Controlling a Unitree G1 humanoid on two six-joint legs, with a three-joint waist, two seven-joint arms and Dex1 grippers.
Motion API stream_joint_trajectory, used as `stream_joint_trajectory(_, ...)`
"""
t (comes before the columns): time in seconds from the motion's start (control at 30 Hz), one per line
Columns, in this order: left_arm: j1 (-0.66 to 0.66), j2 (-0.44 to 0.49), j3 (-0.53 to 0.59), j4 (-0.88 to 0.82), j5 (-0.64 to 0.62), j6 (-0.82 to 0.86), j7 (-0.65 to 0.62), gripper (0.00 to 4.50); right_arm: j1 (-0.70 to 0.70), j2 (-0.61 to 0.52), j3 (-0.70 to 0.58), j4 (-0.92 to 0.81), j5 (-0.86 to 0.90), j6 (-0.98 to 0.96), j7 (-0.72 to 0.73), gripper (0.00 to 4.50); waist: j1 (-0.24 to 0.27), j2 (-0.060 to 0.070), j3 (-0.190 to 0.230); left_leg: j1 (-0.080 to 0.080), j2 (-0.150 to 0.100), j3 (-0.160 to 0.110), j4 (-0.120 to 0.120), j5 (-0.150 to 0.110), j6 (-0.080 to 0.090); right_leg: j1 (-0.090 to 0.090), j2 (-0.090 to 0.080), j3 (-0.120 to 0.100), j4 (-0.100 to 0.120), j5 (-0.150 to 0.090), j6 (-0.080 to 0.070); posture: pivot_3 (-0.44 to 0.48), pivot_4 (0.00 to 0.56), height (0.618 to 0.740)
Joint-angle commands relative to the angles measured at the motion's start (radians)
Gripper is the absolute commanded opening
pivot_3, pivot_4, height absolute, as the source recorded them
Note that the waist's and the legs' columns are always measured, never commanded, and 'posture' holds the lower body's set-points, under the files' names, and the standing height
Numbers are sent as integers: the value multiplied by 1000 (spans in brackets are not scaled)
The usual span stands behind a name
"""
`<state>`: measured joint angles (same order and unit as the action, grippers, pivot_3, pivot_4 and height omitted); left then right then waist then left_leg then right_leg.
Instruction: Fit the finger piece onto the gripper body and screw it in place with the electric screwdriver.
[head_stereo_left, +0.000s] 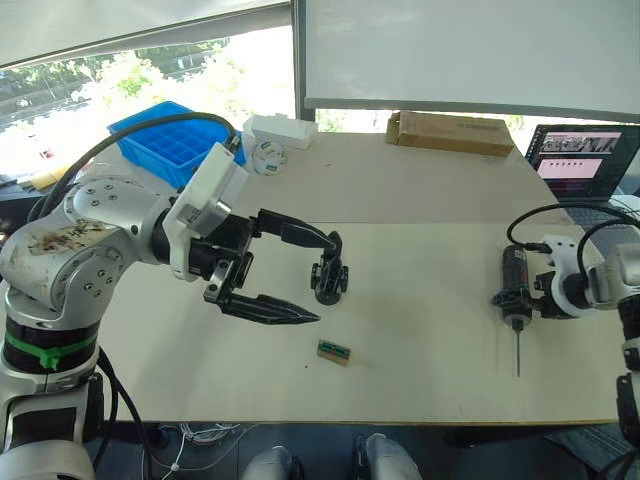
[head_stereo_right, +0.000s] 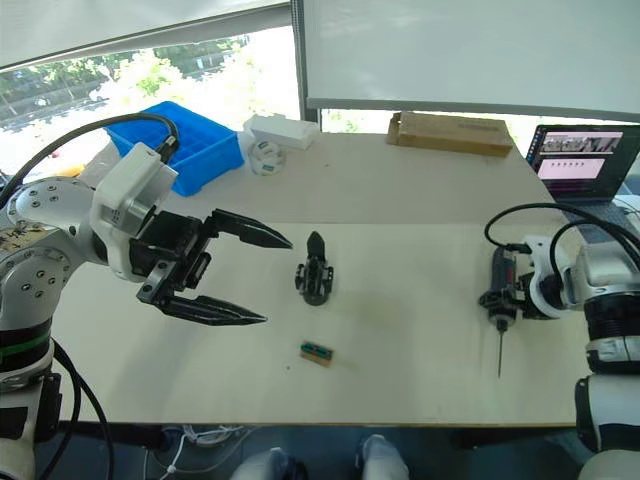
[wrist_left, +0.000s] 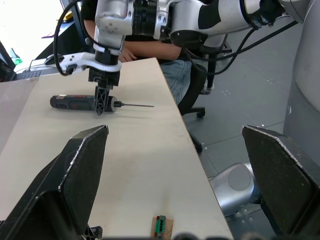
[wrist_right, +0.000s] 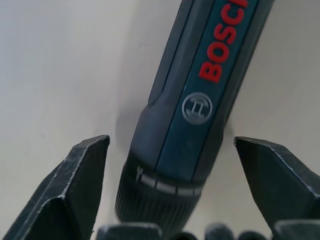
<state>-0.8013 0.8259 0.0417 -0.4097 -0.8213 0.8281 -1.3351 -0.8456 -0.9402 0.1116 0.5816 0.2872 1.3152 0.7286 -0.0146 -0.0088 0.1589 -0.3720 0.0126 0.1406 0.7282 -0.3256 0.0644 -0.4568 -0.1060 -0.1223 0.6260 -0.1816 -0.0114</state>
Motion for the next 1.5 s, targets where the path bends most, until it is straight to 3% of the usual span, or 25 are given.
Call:
stream_joint_trajectory(0.03,-4,24,14,-7,-2,-27,0,4500,-46,-47,84,-68,-10,-75,149,2972,-1,0,0,0,0,0,0,0,0,0,0,0,0,0,0,0,150,738)
stream_joint_trajectory(0.13,-21,23,6,8,-12,-31,-2,4500,-34,-134,225,-152,-71,-212,326,1929,-3,2,1,0,0,0,0,0,0,0,1,0,0,-1,1,0,150,738)
stream_joint_trajectory(0.17,-26,21,2,12,-11,-35,-4,4500,-29,-164,257,-179,-86,-266,393,1835,-3,3,2,0,0,0,0,0,0,0,1,0,0,-2,3,0,150,738)
stream_joint_trajectory(0.3,-34,22,-10,21,-6,-49,-18,4500,-6,-266,340,-292,-143,-502,634,1835,1,6,4,0,0,0,0,0,0,0,0,0,0,-2,3,0,150,738)
stream_joint_trajectory(0.53,-2,34,-34,9,21,-95,-50,4500,108,-275,348,-324,-274,-704,655,1835,3,6,4,0,0,1,0,0,0,0,0,-1,0,-2,4,0,150,738)
stream_joint_trajectory(0.6,6,36,-41,8,32,-112,-57,4500,134,-270,352,-317,-297,-715,667,2924,3,6,4,0,0,1,0,0,0,0,0,-1,0,-2,4,0,150,738)
stream_joint_trajectory(0.73,21,39,-47,-1,37,-125,-65,4500,120,-245,360,-305,-342,-646,682,4316,2,6,4,0,0,1,0,0,0,0,0,-1,0,-2,3,0,150,738)
stream_joint_trajectory(0.83,33,42,-53,-1,47,-139,-69,4500,85,-219,373,-303,-366,-544,704,4480,-3,6,4,1,1,1,1,0,0,0,0,-1,1,-2,3,0,150,738)
stream_joint_trajectory(1.03,40,36,-58,-10,44,-143,-59,4500,93,-183,408,-259,-433,-540,714,4480,2,6,4,1,0,1,1,0,0,0,0,-1,1,-3,3,0,150,738)
stream_joint_trajectory(1.3,92,33,-88,-23,86,-185,-70,4500,149,-150,397,-247,-493,-689,677,1973,2,0,1,2,1,0,1,0,0,2,0,-1,1,-3,2,0,150,738)
stream_joint_trajectory(1.37,117,40,-101,-31,106,-210,-82,4500,160,-156,380,-264,-502,-775,665,1924,1,0,1,2,1,0,1,0,0,2,0,-1,0,-3,2,0,150,738)
stream_joint_trajectory(1.43,151,43,-122,-31,145,-246,-85,4500,154,-193,324,-276,-496,-1124,610,1924,1,-2,1,2,1,0,1,0,0,2,0,-1,0,-3,2,0,150,738)
stream_joint_trajectory(1.5,194,51,-132,-34,177,-279,-89,4500,153,-202,229,-313,-424,-1290,598,1924,-3,-1,2,3,0,0,1,0,0,2,0,-1,0,-3,3,0,150,738)
